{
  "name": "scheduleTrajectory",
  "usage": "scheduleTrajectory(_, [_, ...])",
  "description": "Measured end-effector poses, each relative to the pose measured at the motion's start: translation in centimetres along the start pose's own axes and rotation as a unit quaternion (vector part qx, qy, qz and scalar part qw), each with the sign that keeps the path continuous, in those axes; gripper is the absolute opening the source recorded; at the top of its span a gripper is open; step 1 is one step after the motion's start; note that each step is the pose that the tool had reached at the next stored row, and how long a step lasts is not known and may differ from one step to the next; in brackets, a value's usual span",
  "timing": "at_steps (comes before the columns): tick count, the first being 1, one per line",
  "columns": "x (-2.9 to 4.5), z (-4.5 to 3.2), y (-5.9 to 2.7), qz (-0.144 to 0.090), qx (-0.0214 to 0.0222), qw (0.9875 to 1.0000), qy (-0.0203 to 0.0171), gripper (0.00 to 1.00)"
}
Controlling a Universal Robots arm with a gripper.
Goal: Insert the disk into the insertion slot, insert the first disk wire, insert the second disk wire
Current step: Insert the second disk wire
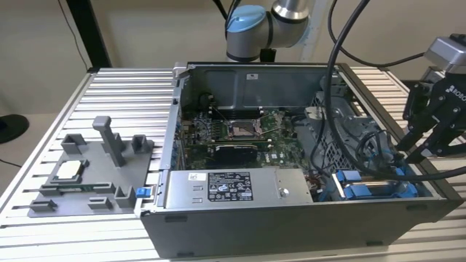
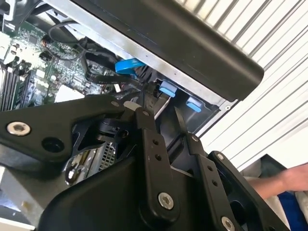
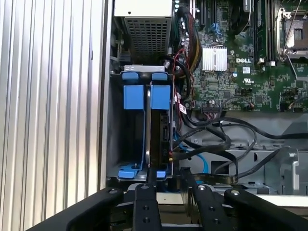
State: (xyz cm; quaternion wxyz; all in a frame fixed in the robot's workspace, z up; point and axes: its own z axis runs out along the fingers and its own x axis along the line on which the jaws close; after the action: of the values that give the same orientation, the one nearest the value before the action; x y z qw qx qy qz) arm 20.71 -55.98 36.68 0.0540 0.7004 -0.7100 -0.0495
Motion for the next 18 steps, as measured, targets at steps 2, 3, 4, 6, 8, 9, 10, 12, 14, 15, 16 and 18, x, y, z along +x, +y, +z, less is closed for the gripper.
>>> scheduleTrajectory(2, [-0.09,0.08,-0.25,0.000,0.0000,1.0000,-0.0008,1.00])
scheduleTrajectory(3, [-0.12,0.13,-0.35,0.000,0.0000,1.0000,-0.0015,1.00])
scheduleTrajectory(4, [-0.13,0.21,-0.40,0.000,-0.0001,1.0000,-0.0027,1.00])
scheduleTrajectory(6, [-0.21,0.38,-0.42,-0.001,-0.0001,1.0000,-0.0041,1.00])
scheduleTrajectory(8, [-0.29,0.49,-0.44,-0.001,-0.0002,1.0000,-0.0049,1.00])
scheduleTrajectory(9, [-0.31,0.52,-0.45,-0.001,-0.0002,1.0000,-0.0050,1.00])
scheduleTrajectory(10, [-0.31,0.53,-0.45,-0.001,-0.0002,1.0000,-0.0050,1.00])
scheduleTrajectory(12, [-0.31,0.54,-0.45,-0.001,-0.0001,1.0000,-0.0050,1.00])
scheduleTrajectory(14, [-0.32,0.55,-0.45,-0.001,-0.0001,1.0000,-0.0049,1.00])
scheduleTrajectory(15, [-0.33,0.58,-0.46,-0.001,-0.0001,1.0000,-0.0050,1.00])
scheduleTrajectory(16, [-0.33,0.62,-0.46,-0.001,-0.0001,1.0000,-0.0050,1.00])
scheduleTrajectory(18, [-0.34,0.70,-0.48,-0.001,-0.0002,1.0000,-0.0050,1.00])
